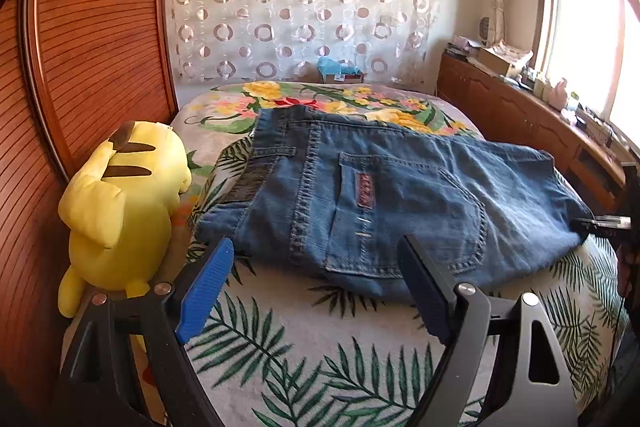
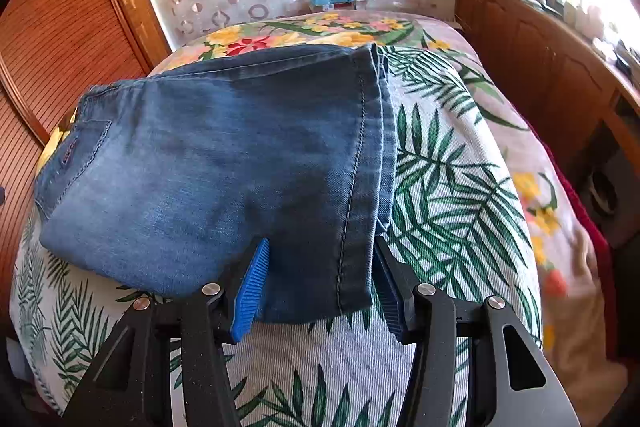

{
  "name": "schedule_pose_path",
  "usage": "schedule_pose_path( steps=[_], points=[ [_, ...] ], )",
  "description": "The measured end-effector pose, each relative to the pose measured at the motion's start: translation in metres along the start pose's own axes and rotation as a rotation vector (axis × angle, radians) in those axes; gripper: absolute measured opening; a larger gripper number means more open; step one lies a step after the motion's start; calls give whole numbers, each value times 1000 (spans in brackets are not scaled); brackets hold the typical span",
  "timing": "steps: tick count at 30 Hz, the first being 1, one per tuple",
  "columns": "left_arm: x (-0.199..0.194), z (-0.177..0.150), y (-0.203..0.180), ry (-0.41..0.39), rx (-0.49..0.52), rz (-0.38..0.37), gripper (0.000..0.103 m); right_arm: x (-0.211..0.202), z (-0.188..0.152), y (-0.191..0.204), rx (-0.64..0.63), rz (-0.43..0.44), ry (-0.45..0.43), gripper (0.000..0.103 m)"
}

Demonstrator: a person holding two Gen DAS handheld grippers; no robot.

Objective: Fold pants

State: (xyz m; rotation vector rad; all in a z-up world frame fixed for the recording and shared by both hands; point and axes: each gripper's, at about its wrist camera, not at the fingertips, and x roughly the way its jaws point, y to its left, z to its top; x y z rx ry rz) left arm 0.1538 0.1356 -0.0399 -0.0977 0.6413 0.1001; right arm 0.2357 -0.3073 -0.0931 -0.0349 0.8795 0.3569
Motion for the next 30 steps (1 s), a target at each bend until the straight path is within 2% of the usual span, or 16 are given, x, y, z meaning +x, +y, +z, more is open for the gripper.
schedule_pose_path(
  steps=[1,3,4,8,18,24,26,29,30],
  points=[
    [2,1,4,0,-3,6,85,1,-2,0,-3,22,-1,24],
    [8,4,11,-3,-4,35,83,3,-4,2,-13,42,-7,20],
    [12,5,16,3,-8,46,78,3,-5,4,-27,34,-13,19],
    [37,6,37,71,-49,81,65,2,-5,8,-45,27,-46,18],
    [85,9,58,198,-114,98,65,0,-7,14,-67,24,-64,18],
    [96,9,62,225,-136,114,63,0,-6,13,-61,32,-59,18],
    [96,10,58,219,-111,106,28,-1,-5,13,-62,36,-62,18],
    [96,12,46,230,-71,98,11,-4,-4,16,-76,38,-76,17],
    [95,12,42,228,-51,111,9,-5,-4,16,-80,35,-82,17]
  ],
)
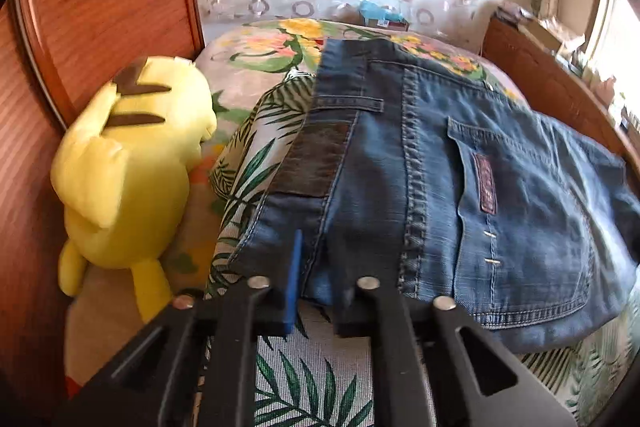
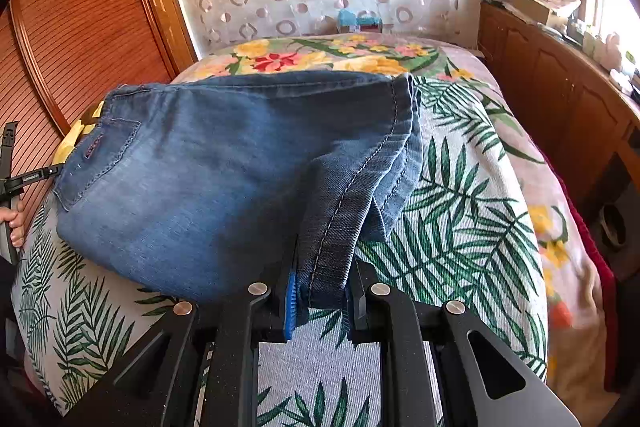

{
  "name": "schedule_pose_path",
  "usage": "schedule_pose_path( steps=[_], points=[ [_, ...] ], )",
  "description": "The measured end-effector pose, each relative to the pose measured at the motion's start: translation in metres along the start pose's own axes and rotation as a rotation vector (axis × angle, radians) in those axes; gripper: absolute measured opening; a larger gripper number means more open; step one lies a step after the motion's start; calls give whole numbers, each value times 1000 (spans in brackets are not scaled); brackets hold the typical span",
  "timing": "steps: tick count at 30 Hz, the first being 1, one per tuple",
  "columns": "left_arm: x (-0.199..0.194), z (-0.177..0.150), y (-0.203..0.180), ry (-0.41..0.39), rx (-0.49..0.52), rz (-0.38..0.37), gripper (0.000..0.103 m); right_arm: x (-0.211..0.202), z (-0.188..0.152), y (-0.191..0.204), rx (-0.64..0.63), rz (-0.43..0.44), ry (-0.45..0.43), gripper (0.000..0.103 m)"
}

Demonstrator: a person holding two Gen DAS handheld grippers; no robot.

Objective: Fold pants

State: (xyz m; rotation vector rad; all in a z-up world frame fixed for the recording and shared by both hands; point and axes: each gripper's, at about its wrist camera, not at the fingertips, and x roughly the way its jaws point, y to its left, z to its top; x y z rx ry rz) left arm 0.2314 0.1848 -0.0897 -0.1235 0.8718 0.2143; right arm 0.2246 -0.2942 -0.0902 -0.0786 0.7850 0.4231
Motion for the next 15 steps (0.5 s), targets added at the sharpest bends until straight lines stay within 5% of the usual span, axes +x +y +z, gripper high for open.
schedule_pose_path(
  steps=[9,13,15],
  points=[
    [-14,-1,12,-14,-53,-5,11,-6,-3,0,-19,-4,-22,17],
    [-7,-4,22,2,-78,19,41,-2,-4,0,-12,0,-16,17],
    [-2,-7,27,16,-92,16,47,-1,-4,0,-8,3,-14,17]
  ],
)
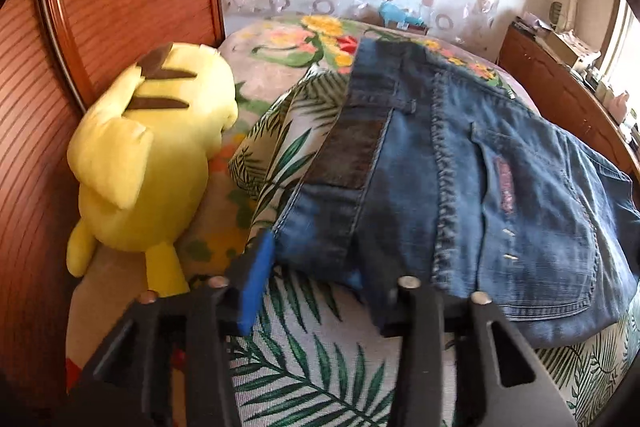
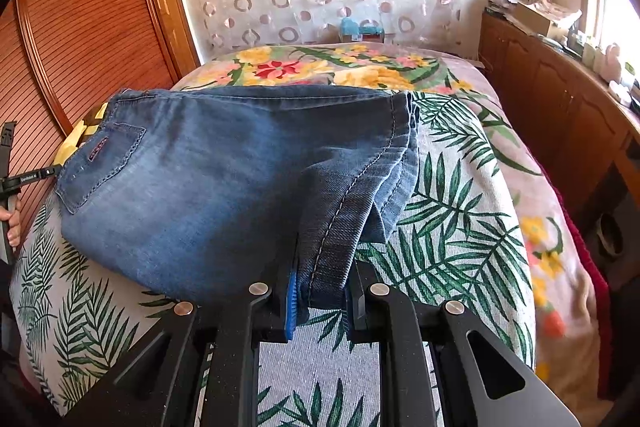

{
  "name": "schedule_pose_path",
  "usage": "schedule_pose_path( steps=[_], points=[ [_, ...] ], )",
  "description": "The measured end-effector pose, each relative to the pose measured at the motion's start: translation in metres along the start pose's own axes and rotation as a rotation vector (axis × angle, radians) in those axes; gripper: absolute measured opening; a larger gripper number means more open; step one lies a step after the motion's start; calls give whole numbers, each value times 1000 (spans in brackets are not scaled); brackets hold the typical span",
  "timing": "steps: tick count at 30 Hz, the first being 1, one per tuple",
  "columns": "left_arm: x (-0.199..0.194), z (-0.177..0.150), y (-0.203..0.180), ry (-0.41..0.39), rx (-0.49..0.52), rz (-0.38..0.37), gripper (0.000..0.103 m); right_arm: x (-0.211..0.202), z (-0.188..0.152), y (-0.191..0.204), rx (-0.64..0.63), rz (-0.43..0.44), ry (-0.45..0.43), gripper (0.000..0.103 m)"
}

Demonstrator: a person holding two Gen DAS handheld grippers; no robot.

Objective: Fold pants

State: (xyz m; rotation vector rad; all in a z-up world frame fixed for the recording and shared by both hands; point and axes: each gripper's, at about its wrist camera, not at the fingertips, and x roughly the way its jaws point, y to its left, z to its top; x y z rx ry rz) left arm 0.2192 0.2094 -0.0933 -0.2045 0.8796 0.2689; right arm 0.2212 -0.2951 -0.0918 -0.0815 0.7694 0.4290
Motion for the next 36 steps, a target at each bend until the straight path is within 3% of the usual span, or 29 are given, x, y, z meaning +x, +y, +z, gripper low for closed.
schedule_pose_path(
  steps=[3,6,9,19,24,36],
  points=[
    [5,0,3,7,-12,-8,55,1,1,1,-6,-4,2,17],
    [11,1,7,12,-28,4,73,1,3,1,-11,-6,2,17],
    [12,0,6,1,-25,-14,74,2,3,-1,-13,-5,2,17],
    [-3,1,-16,-55,71,-22,16,1,1,-2,-9,0,0,17],
    [-23,2,-21,-120,84,0,14,-7,0,-1,-25,-17,-39,16],
    [-100,-24,-28,-247,67,-106,13,-63,-8,2,-52,-83,-164,14]
  ],
)
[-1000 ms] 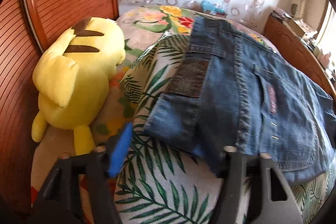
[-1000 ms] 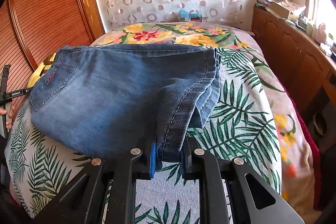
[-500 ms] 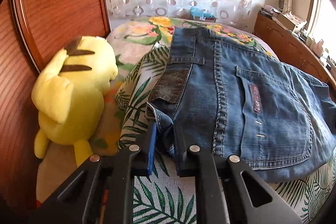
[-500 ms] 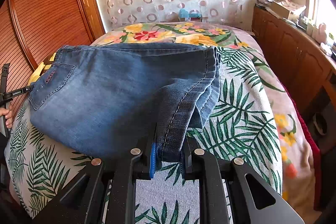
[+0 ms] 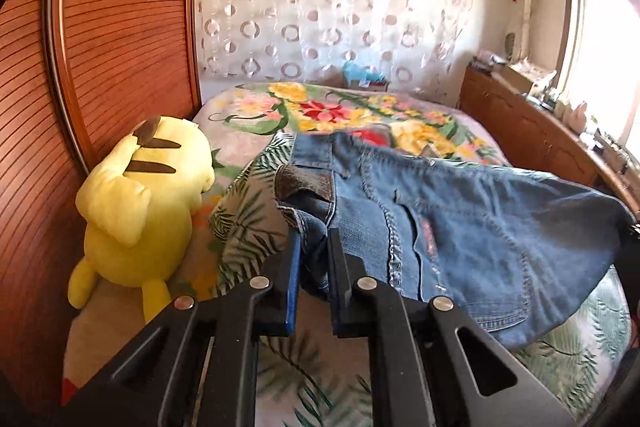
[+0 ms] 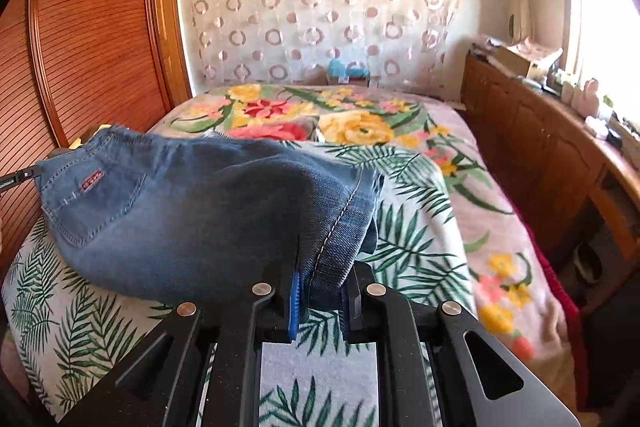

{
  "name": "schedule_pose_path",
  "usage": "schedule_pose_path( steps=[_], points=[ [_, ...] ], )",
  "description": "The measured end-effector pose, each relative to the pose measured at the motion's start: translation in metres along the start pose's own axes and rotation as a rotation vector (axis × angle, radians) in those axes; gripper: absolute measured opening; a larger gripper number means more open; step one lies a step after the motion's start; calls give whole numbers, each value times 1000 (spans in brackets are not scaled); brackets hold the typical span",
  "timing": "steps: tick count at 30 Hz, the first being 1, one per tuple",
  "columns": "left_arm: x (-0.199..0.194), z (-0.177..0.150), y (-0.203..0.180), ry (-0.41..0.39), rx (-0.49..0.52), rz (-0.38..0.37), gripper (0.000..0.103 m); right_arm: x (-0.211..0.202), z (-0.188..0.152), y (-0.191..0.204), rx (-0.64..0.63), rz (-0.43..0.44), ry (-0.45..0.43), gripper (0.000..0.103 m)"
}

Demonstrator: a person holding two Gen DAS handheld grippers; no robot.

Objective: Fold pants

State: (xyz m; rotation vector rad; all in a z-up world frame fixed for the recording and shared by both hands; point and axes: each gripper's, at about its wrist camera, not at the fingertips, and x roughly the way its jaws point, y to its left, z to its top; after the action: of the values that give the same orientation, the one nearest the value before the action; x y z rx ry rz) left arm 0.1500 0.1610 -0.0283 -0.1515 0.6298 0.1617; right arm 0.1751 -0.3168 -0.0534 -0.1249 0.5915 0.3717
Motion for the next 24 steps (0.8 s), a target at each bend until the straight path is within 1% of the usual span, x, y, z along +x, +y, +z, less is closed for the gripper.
schedule_pose_path(
  steps=[4,7,10,12,15,19,22,24],
  points=[
    [-28,-19,-10,-27,16,-26,13,-26,-15,-1,0,-11,-22,14],
    [-50,-33,-10,-43,1,-49,13,-46,-29,-3,-2,-23,-31,14],
    [-61,-47,-11,-37,-7,-49,13,-62,-45,-7,19,-16,-26,14],
    [-68,-55,-12,-39,-5,-55,13,-74,-57,-8,6,-21,-25,14],
    [-77,-62,-11,-44,1,-65,13,-88,-65,-11,-4,-31,-34,14],
    [-75,-74,-9,-13,-2,-72,13,-90,-74,-17,35,-22,-9,14],
    [-63,-83,-8,34,3,-73,13,-79,-79,-16,55,-18,24,14],
    [-60,-89,-8,46,1,-68,13,-72,-83,-20,78,-15,46,14]
  ],
)
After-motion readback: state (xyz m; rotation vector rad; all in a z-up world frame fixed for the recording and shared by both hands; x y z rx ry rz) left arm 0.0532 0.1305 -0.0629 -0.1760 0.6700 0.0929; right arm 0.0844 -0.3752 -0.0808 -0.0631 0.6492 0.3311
